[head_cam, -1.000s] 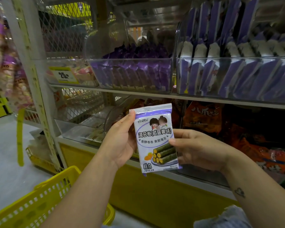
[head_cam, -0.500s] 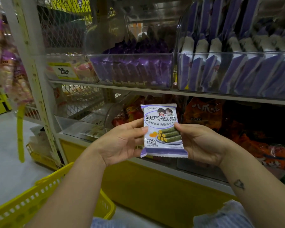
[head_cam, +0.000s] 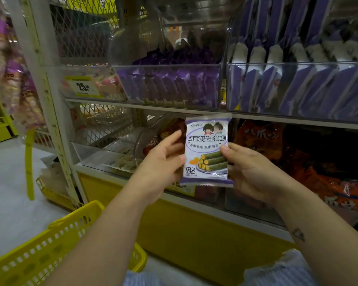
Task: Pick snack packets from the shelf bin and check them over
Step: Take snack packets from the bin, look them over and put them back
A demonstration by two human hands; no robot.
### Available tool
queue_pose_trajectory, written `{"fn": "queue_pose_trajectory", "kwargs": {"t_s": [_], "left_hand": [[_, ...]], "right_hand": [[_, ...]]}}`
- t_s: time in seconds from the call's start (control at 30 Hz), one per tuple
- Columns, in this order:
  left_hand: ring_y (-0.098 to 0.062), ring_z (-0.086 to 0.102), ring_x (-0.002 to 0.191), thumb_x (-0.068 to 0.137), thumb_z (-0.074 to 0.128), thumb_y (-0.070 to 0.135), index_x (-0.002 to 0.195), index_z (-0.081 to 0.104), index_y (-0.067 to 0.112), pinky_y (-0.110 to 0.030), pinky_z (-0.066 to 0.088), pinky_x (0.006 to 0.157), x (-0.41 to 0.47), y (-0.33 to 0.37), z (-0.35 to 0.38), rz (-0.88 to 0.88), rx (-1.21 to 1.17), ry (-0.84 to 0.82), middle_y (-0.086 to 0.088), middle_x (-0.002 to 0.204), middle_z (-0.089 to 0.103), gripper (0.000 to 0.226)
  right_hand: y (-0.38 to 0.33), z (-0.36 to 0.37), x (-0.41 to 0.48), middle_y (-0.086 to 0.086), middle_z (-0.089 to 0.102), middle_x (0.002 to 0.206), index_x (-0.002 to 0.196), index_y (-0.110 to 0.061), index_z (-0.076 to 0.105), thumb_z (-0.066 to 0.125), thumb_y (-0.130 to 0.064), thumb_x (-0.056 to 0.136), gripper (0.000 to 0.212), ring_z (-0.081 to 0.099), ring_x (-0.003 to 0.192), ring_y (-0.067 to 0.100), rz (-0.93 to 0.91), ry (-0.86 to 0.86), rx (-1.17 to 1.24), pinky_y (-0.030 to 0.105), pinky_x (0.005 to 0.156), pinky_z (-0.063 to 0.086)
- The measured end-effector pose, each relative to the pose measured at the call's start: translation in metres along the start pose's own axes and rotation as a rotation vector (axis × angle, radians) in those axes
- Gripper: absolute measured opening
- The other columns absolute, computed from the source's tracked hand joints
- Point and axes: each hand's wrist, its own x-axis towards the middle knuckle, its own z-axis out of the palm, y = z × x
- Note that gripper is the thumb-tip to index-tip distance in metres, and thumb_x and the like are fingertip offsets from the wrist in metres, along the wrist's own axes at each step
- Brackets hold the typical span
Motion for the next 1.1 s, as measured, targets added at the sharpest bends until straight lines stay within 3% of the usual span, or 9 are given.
{"fn": "queue_pose_trajectory", "kwargs": {"t_s": [0.1,0.2,0.3,0.4,0.5,0.6,0.73,0.97,1.1], "left_hand": [[-0.001,0.057,0.119,0.098,0.054,0.01,0.143,0.045,0.03,-0.03,0.05,0.1,0.001,-0.004,0.012,0.189,0.174,0.037,0.01,0.134,0.06,0.051],[-0.008,0.044,0.135,0.086,0.064,0.041,0.148,0.035,0.035,-0.04,0.035,0.114,0.0,-0.006,0.017,0.147,0.17,-0.022,0.01,0.149,0.045,0.069],[-0.005,0.056,0.12,0.078,0.068,0.043,0.153,0.023,0.035,-0.031,0.048,0.099,0.001,-0.007,0.019,0.106,-0.011,-0.1,0.005,0.149,0.045,0.088],[-0.013,0.063,0.104,0.085,0.058,0.028,0.151,0.031,0.03,-0.034,0.053,0.085,-0.001,-0.004,0.018,0.052,-0.185,-0.133,-0.005,0.138,0.057,0.071],[-0.025,0.064,0.104,0.09,0.051,0.023,0.146,0.04,0.025,-0.041,0.053,0.084,-0.004,0.0,0.017,-0.023,-0.388,-0.243,-0.011,0.133,0.061,0.057],[-0.029,0.065,0.108,0.091,0.053,0.017,0.145,0.042,0.021,-0.042,0.057,0.084,-0.007,0.002,0.015,-0.053,-0.555,-0.348,-0.014,0.135,0.059,0.055],[-0.029,0.06,0.12,0.093,0.046,0.007,0.146,0.04,0.018,-0.037,0.056,0.086,-0.003,-0.001,0.005,-0.021,-0.454,-0.343,-0.013,0.137,0.057,0.054],[-0.023,0.064,0.112,0.085,0.062,0.015,0.133,0.054,0.025,-0.034,0.056,0.078,0.0,0.001,-0.001,0.089,-0.219,-0.127,-0.005,0.122,0.067,0.049],[-0.018,0.065,0.11,0.079,0.066,0.019,0.128,0.05,0.042,-0.034,0.057,0.08,0.0,0.002,0.001,0.227,-0.162,0.018,0.001,0.123,0.067,0.056]], "right_hand": [[0.002,0.008,0.004,0.009,0.071,0.112,0.126,-0.014,0.056,0.056,-0.032,0.087,0.043,0.069,0.102,0.026,-0.15,0.097,-0.148,0.044,0.085,0.057],[0.006,0.015,0.005,0.002,0.07,0.117,0.124,-0.024,0.059,0.06,-0.036,0.082,0.044,0.067,0.107,0.02,-0.218,0.104,-0.158,0.045,0.084,0.057],[0.006,0.02,0.004,0.004,0.07,0.117,0.124,-0.028,0.061,0.047,-0.027,0.097,0.03,0.067,0.107,0.018,-0.221,-0.03,-0.094,0.031,0.073,0.058],[0.006,0.018,0.005,0.002,0.07,0.117,0.127,-0.026,0.058,0.047,-0.016,0.098,0.032,0.068,0.105,0.015,-0.239,0.009,-0.174,0.027,0.072,0.057],[0.007,0.015,0.008,0.001,0.064,0.125,0.142,-0.022,0.042,0.058,-0.017,0.091,0.054,0.069,0.1,0.01,-0.214,0.124,-0.227,0.025,0.073,0.057],[0.008,0.013,0.008,0.003,0.069,0.115,0.144,-0.015,0.036,0.065,-0.02,0.081,0.07,0.071,0.095,0.015,-0.162,0.076,-0.012,0.024,0.066,0.057],[0.004,0.008,0.006,-0.001,0.073,0.108,0.118,-0.026,0.056,0.07,-0.014,0.07,0.051,0.07,0.099,0.018,-0.229,0.063,-0.017,0.029,0.07,0.059],[0.008,0.002,0.005,-0.015,0.071,0.104,0.111,-0.031,0.058,0.073,-0.001,0.077,0.048,0.069,0.1,0.012,-0.284,0.09,-0.363,0.029,0.077,0.059],[0.009,0.005,0.007,-0.01,0.07,0.101,0.107,-0.033,0.059,0.075,-0.002,0.078,0.045,0.068,0.096,0.008,-0.315,0.107,-0.555,0.032,0.076,0.06]]}}
